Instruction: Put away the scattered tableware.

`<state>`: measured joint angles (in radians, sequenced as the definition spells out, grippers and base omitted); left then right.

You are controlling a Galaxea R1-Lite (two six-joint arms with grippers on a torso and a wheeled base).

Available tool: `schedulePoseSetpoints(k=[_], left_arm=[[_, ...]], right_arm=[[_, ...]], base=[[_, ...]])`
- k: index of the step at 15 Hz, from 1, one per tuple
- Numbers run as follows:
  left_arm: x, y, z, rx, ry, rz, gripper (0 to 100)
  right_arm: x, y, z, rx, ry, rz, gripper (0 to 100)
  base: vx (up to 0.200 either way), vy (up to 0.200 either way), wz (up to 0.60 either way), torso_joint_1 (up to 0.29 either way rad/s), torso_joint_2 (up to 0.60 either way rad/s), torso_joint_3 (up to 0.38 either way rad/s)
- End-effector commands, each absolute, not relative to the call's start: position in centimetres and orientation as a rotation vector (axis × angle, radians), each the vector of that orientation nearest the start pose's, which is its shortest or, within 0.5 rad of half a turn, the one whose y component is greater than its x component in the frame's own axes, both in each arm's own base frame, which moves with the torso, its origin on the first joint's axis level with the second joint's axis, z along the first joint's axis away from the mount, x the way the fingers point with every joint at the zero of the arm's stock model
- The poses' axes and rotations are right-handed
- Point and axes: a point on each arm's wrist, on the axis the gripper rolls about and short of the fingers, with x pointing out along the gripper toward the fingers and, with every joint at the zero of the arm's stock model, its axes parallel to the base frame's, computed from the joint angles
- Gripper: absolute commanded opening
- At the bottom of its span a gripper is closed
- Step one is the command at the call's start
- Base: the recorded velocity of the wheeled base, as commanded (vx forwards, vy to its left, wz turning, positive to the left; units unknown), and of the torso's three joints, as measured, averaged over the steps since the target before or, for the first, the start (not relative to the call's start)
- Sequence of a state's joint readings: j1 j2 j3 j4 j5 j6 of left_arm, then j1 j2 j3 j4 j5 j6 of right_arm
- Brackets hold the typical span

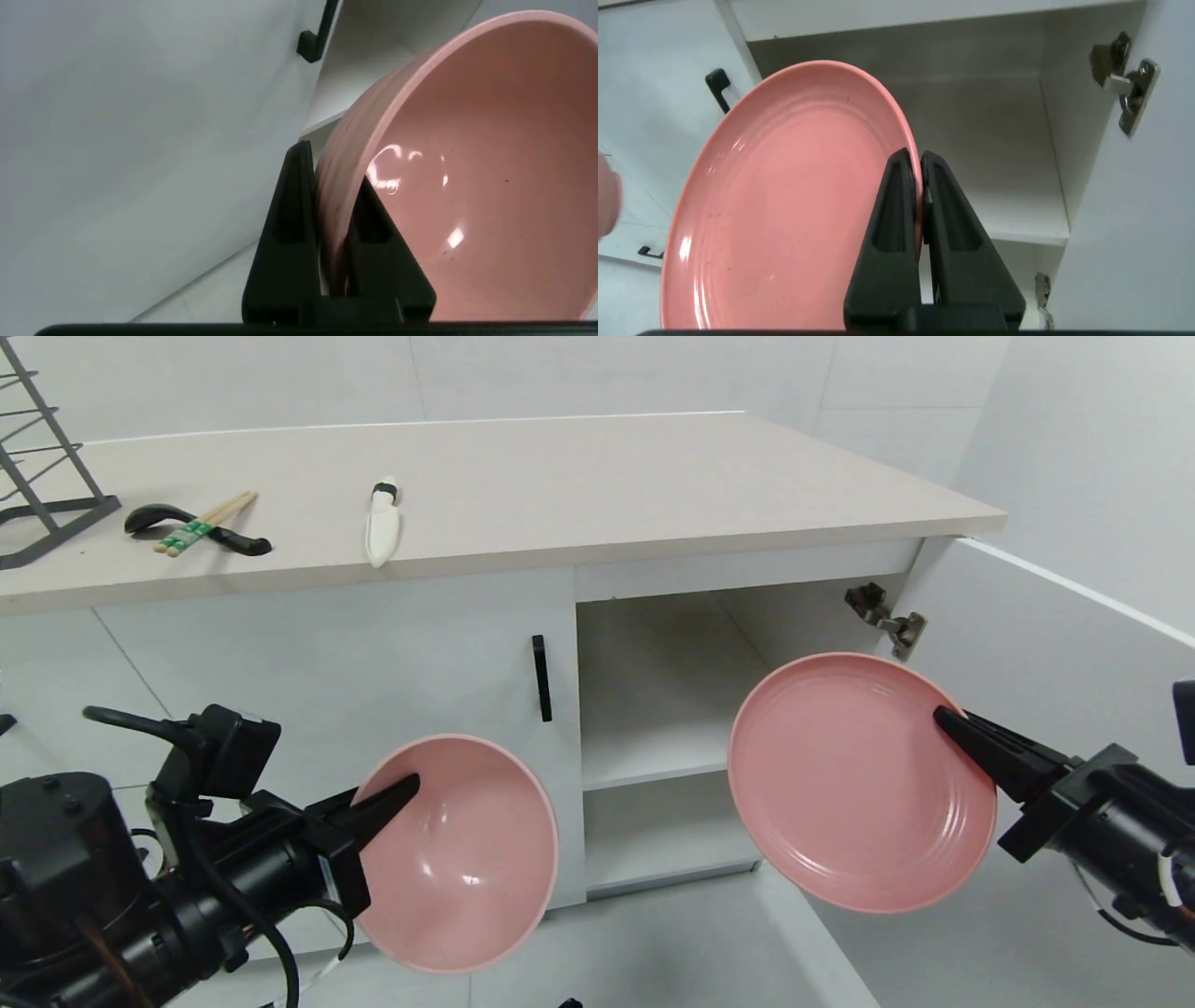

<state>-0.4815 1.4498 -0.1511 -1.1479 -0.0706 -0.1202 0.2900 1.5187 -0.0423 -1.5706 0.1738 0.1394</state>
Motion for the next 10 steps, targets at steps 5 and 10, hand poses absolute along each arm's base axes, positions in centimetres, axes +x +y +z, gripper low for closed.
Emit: schedulePoseSetpoints(k=[5, 10], left_arm=[[16.13, -8.81, 13.06, -0.084, 0.187, -0.552, 0], [16.14, -8.81, 13.09, -0.086, 0.184, -0.55, 0]], right_arm=[[16.89, 5.47, 14.17, 0.142, -0.059, 0.47, 0], [16.93, 5.51, 14.11, 0.142, -0.055, 0.471, 0]], base=[[0.0, 0.0, 0.0, 0.0, 0.0, 0.0], [0.0, 0.0, 0.0, 0.0, 0.0, 0.0]])
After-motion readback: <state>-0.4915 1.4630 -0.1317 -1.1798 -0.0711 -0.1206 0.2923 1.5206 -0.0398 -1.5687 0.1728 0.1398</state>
